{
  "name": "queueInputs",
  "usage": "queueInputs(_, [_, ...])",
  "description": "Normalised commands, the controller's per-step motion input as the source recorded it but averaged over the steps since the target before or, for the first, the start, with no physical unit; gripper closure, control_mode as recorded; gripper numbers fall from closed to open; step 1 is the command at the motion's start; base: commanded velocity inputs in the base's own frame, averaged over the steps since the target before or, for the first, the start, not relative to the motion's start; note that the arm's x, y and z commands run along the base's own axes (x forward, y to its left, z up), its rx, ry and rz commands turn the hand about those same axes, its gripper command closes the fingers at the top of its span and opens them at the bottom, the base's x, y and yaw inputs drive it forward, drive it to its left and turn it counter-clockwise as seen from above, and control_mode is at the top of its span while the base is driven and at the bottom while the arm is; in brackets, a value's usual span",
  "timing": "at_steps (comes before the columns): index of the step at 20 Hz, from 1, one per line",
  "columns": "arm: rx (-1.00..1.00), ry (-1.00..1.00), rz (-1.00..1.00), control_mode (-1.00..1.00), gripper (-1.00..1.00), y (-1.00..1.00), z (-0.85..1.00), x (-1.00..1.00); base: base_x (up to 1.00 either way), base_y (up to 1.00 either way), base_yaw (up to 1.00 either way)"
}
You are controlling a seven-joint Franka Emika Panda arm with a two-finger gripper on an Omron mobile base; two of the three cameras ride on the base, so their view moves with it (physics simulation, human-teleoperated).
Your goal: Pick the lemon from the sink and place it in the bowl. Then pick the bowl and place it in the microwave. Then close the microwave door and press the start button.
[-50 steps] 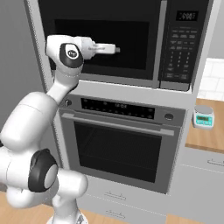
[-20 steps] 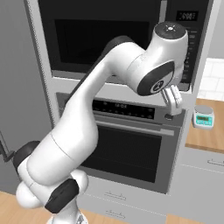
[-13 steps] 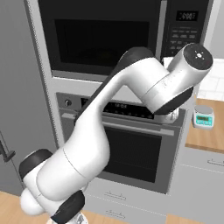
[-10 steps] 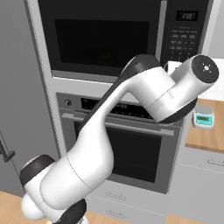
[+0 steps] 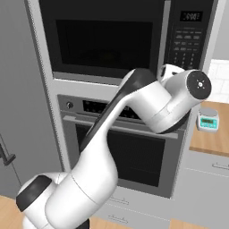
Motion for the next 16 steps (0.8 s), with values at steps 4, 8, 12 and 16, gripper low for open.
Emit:
queueInputs(4, [0.08,0.00,0.00,-1.00,-1.00,0.00,-0.04,0.54,0.00,0.00,0.00])
queueInputs(8, [0.09,0.00,-0.01,-1.00,-1.00,0.00,0.00,0.61,0.00,0.00,0.00])
queueInputs(12, [0.11,0.00,-0.02,-1.00,-1.00,-0.23,-0.01,0.42,0.00,0.00,0.00])
queueInputs(16, [0.11,-0.01,-0.03,-1.00,-1.00,-0.29,-0.01,0.17,0.00,0.00,0.00])
